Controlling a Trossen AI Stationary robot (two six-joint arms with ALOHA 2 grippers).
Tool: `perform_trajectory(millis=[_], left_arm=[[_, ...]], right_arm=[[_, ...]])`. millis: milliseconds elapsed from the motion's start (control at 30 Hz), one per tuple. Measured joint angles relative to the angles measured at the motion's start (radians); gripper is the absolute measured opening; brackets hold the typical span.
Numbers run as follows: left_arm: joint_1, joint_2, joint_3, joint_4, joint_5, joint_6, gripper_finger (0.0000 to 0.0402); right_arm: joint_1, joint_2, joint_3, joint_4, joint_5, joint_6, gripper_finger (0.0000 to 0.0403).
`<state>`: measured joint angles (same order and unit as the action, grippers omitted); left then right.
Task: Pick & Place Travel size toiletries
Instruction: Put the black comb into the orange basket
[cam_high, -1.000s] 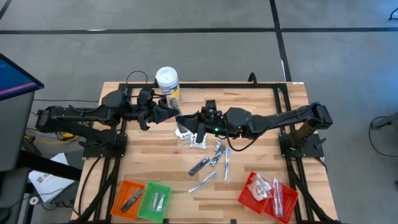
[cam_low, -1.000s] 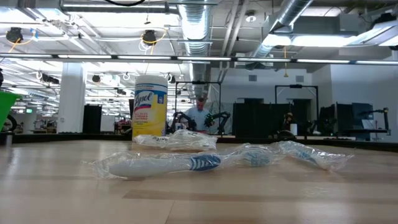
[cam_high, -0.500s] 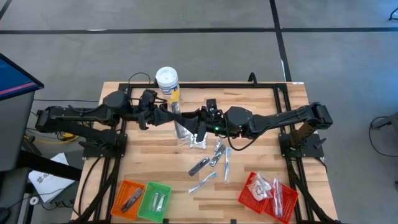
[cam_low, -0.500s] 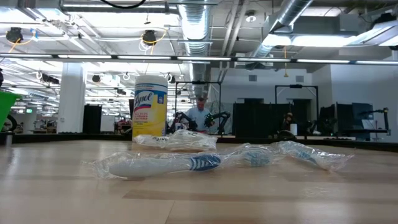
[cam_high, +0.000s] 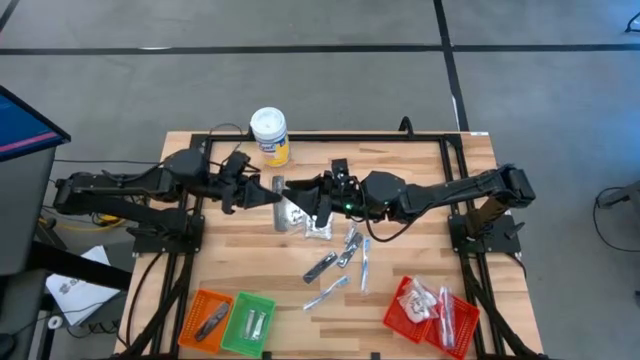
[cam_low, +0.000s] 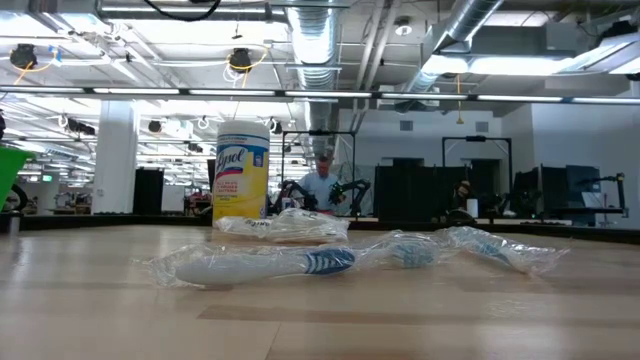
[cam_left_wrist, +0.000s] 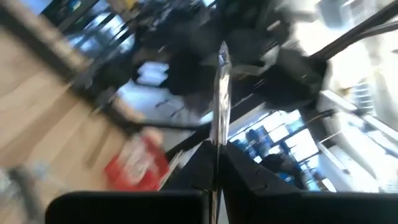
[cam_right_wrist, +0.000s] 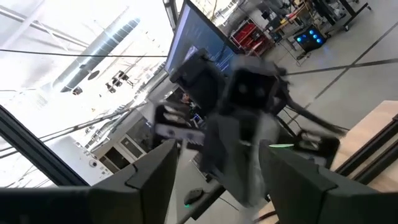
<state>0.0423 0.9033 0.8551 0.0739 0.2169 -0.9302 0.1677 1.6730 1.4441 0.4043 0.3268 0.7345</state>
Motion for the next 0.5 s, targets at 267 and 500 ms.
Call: perform_trajectory(millis=[267, 500], left_arm=[[-0.061, -0.025, 0.001, -0.173, -0.024, -0.019, 0.0005], [-0.141, -0.024, 0.000, -0.254, -0.072, -0.045, 0.0005]], right_arm=[[0.000, 0.000, 0.000, -0.005, 0.000, 0.000, 0.0219], [-0.006, 0.000, 0.000, -0.004, 0.000, 0.000, 0.0219]])
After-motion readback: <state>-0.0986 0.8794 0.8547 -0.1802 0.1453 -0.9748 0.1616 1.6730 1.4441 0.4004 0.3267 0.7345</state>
